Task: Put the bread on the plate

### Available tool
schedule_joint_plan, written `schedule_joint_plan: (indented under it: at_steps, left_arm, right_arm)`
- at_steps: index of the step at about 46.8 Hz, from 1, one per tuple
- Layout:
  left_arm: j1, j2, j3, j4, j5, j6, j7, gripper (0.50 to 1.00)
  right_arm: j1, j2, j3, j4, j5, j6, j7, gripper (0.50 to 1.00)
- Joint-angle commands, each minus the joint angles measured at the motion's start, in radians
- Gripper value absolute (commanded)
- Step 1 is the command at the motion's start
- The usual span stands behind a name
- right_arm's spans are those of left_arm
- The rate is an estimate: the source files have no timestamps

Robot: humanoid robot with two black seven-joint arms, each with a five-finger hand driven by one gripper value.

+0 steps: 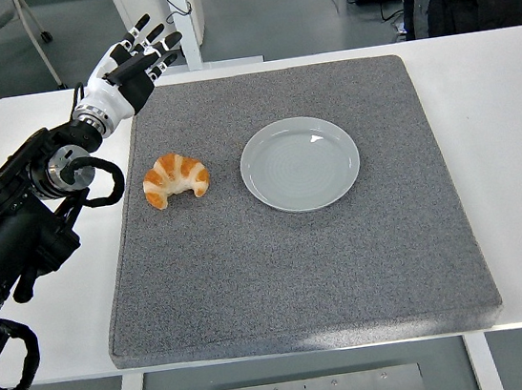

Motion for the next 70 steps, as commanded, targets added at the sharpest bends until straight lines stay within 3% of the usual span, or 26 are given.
schedule_joint_plan:
  at_steps: [1, 47, 53, 62, 70]
  left_arm:
    - [0.000, -0.001, 0.000, -0.001, 0.001, 0.002, 0.000, 0.992]
    - [-0.021, 0.022, 0.011, -0.007, 0.000, 0.022, -0.002, 0.992]
    - [-0.012, 0.054, 0.021, -0.077, 0.008, 0.031, -0.002, 0.992]
    - [0.008, 0.132, 0.098, -0.257, 0.008, 0.118, -0.002, 0.992]
    - [0.009, 0.190, 0.172, -0.358, 0.098, 0.152, -0.017, 0.992]
  right_arm:
    - [0.000, 0.000, 0.000, 0.000, 0.000, 0.000, 0.000, 1.000]
    - [0.000, 0.000, 0.000, 0.000, 0.000, 0.000, 0.000, 1.000]
    - [0.000, 0.000, 0.000, 0.000, 0.000, 0.000, 0.000, 1.000]
    - [0.000, 0.000, 0.000, 0.000, 0.000, 0.000, 0.000, 1.000]
    - [0.000, 0.000, 0.000, 0.000, 0.000, 0.000, 0.000, 1.000]
